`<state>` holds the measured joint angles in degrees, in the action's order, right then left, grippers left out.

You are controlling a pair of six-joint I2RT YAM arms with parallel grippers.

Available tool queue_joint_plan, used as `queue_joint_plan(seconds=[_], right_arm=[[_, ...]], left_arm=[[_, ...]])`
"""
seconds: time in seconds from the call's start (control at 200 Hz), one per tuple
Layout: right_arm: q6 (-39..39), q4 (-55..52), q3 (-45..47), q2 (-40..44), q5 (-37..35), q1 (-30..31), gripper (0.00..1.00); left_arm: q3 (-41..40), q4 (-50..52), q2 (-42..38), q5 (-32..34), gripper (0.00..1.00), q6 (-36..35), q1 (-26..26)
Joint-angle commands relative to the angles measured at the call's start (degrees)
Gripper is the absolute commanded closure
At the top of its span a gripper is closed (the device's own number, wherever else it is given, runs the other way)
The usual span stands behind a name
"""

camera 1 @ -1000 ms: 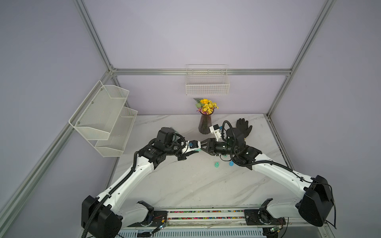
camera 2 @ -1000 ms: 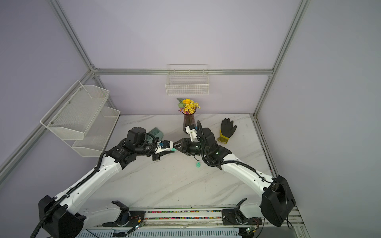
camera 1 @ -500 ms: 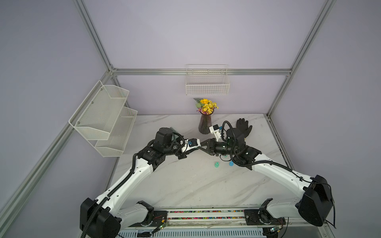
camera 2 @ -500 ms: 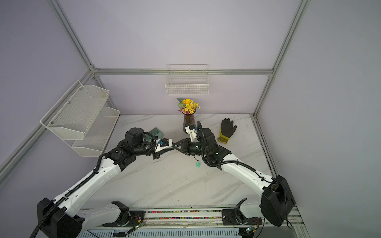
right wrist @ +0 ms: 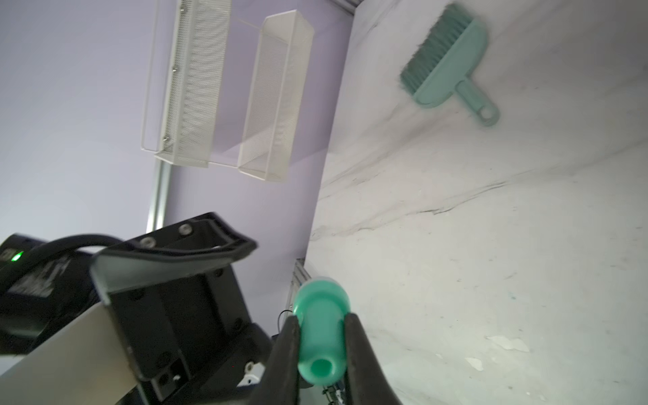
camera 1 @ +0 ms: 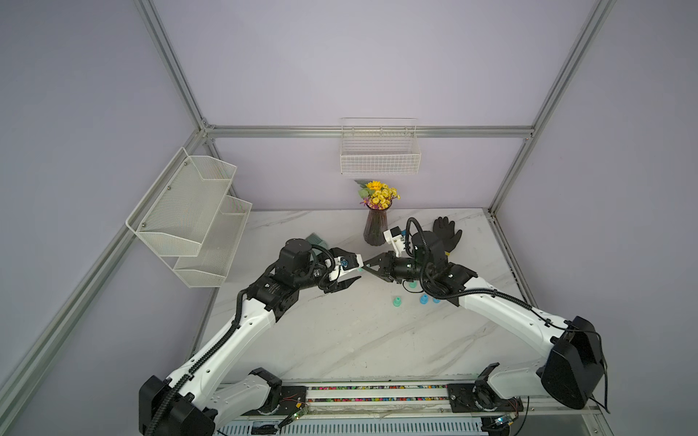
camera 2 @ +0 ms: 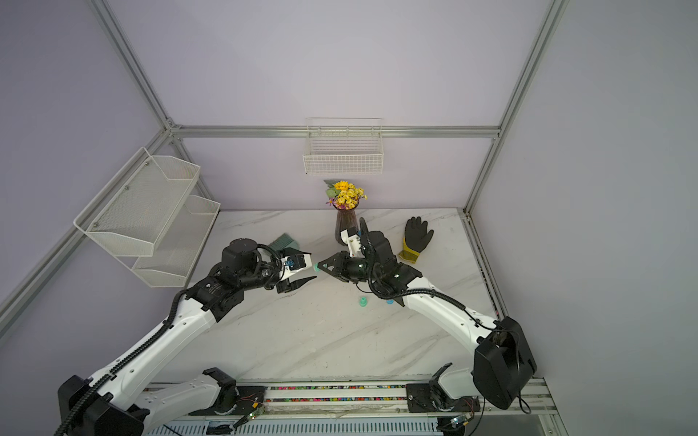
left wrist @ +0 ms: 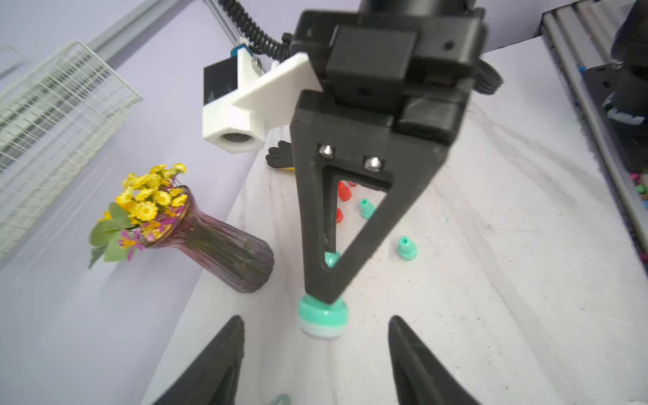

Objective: Close the stamp cap
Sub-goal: Pick up the stamp from the center of the board, then close the cover of the stamp.

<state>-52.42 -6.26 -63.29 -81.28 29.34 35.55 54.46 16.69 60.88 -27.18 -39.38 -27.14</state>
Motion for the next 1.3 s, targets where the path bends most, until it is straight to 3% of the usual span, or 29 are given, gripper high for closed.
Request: queue_joint_plan(seconds=[0.0, 0.18, 0.305, 0.495, 0.84, 1.3], right_arm=[[9.65, -13.7, -5.7, -3.64, -7.42, -2.86, 0.96], [23.53, -32.58, -16.93, -15.41, -20.9, -6.0, 0.96], [28.06, -36.36, -22.05, -23.67, -26.42, -6.71, 0.96], [30.95, -39.29, -29.47, -32.74, -31.25, -6.71, 0.97], [32.38, -40.32, -33.31, -39.34, -30.94, -6.71, 0.97], [32.87, -39.58, -31.6, -40.35, -29.06, -6.72, 0.97]], left_arm=[[-1.61, -3.78, -4.25, 5.97, 0.29, 2.24, 0.03], [-4.33, -2.94, -6.84, 16.68, 0.27, 5.95, 0.13], [-8.47, -5.27, -8.42, 21.7, 0.26, 6.67, 0.24], [-11.73, -8.32, -9.72, 23.09, 0.25, 7.2, 0.24], [-11.8, -7.78, -8.5, 21.21, 0.24, 7.02, 0.24], [-11.78, -7.6, -8.51, 21.09, 0.23, 6.94, 0.24]])
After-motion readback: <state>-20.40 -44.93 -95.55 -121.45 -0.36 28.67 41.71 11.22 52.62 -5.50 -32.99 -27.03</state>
